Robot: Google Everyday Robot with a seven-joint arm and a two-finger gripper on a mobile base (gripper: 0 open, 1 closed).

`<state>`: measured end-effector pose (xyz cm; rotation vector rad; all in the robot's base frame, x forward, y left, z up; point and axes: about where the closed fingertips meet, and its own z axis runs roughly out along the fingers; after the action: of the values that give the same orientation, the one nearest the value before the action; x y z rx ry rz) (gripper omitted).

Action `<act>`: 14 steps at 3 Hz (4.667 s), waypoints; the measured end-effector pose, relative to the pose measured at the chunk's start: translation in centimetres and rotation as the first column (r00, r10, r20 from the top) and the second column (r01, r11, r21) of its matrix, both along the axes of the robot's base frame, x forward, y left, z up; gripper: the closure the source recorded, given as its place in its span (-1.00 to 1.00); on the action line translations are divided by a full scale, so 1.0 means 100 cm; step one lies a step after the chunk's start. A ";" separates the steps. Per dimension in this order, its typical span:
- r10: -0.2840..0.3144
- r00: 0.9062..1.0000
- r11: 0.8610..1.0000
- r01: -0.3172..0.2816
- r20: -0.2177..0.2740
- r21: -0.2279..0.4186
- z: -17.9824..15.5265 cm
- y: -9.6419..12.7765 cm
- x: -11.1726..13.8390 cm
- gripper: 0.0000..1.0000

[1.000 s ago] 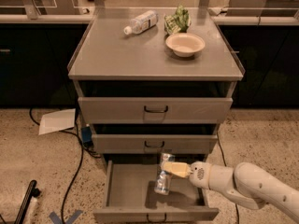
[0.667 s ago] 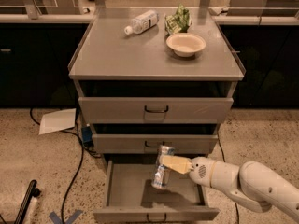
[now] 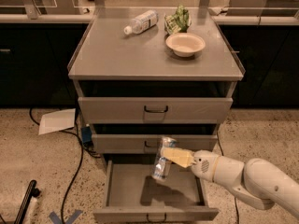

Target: Pick redbull can from bottom drawer and place on counter

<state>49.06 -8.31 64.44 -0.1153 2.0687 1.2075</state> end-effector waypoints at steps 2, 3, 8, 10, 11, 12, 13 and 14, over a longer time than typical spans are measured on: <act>-0.018 0.963 1.000 0.017 0.270 0.004 0.137 -0.005 0.042 1.00; 0.018 0.934 1.000 -0.017 0.357 -0.007 0.192 0.015 0.059 1.00; -0.045 0.871 0.999 0.030 0.489 0.039 0.261 0.067 0.130 1.00; -0.097 0.869 0.995 0.070 0.485 0.074 0.275 0.064 0.209 1.00; -0.131 0.872 0.991 0.104 0.472 0.083 0.277 0.061 0.239 1.00; -0.178 0.876 0.984 0.159 0.448 0.079 0.272 0.056 0.265 1.00; -0.209 0.888 0.978 0.199 0.409 0.067 0.259 0.059 0.289 1.00; -0.229 0.901 0.972 0.234 0.368 0.034 0.245 0.066 0.308 1.00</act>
Offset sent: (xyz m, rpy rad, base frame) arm 0.0647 -0.0077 0.2190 -0.0056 -0.4209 -0.0298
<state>79.91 -1.68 88.95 -0.0908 1.7044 0.9456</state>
